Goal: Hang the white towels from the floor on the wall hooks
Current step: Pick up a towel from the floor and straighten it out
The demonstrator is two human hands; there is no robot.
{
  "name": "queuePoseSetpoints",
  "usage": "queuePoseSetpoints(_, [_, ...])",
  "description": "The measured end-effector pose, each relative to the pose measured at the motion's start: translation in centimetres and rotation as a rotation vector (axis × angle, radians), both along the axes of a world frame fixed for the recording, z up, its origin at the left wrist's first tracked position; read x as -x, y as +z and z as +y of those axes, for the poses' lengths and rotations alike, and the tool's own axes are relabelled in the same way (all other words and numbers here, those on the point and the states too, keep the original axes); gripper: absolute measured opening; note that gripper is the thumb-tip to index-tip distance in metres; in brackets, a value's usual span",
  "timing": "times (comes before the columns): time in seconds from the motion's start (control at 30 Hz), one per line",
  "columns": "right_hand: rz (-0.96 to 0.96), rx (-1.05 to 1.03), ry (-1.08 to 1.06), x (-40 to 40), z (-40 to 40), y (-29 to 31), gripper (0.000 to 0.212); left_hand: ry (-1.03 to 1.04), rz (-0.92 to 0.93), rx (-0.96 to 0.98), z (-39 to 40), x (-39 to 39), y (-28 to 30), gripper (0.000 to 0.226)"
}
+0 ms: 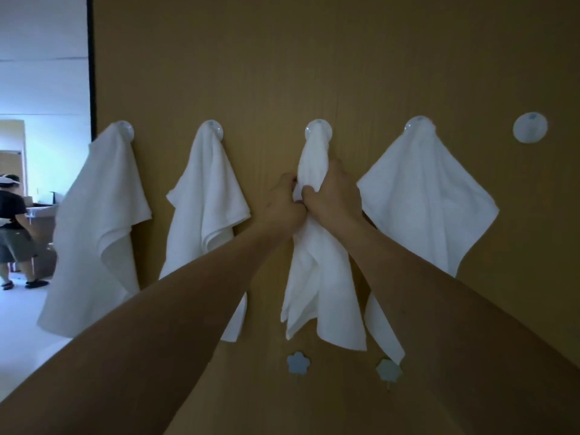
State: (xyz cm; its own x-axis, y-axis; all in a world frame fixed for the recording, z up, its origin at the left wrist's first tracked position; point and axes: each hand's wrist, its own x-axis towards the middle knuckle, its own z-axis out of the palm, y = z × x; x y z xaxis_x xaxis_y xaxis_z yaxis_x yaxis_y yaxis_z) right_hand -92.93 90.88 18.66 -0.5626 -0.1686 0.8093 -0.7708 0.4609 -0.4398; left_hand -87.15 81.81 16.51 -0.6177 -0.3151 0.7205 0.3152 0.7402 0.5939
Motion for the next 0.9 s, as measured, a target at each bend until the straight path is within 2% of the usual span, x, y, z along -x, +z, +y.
queuePoseSetpoints(0.07, [-0.025, -0.079, -0.016, -1.2, 0.5, -0.4, 0.061, 0.009, -0.065, 0.015, -0.1, -1.5, 0.1, 0.049])
queuePoseSetpoints(0.2, [-0.057, -0.147, -0.123, -3.6, 1.3, -2.7, 0.088, 0.068, -0.150, 0.065, -1.0, -4.8, -0.7, 0.057])
queuePoseSetpoints(0.33, [-0.113, -0.197, -0.189, -5.9, 2.3, -4.8, 0.093, 0.073, -0.138, 0.067, -1.6, -8.4, -2.3, 0.048])
queuePoseSetpoints(0.47, [-0.130, -0.216, -0.185, -8.9, 3.0, -8.1, 0.089, 0.018, -0.113, 0.100, -2.2, -11.8, -5.8, 0.022])
queuePoseSetpoints(0.5, [-0.134, -0.206, -0.174, -9.7, 3.1, -9.2, 0.087, 0.016, -0.133, 0.103, -2.6, -12.3, -6.8, 0.024])
queuePoseSetpoints(0.63, [-0.248, -0.226, -0.194, -12.7, 3.0, -15.7, 0.079, 0.032, -0.260, 0.073, -4.0, -13.5, -13.1, 0.046])
queuePoseSetpoints(0.77, [-0.423, -0.309, -0.162, -14.9, 2.6, -24.0, 0.076, 0.044, -0.331, 0.125, -4.4, -14.5, -21.7, 0.045])
queuePoseSetpoints(0.9, [-0.608, -0.414, -0.235, -15.8, 2.4, -33.8, 0.084, 0.022, -0.559, 0.104, -4.6, -15.2, -31.9, 0.049])
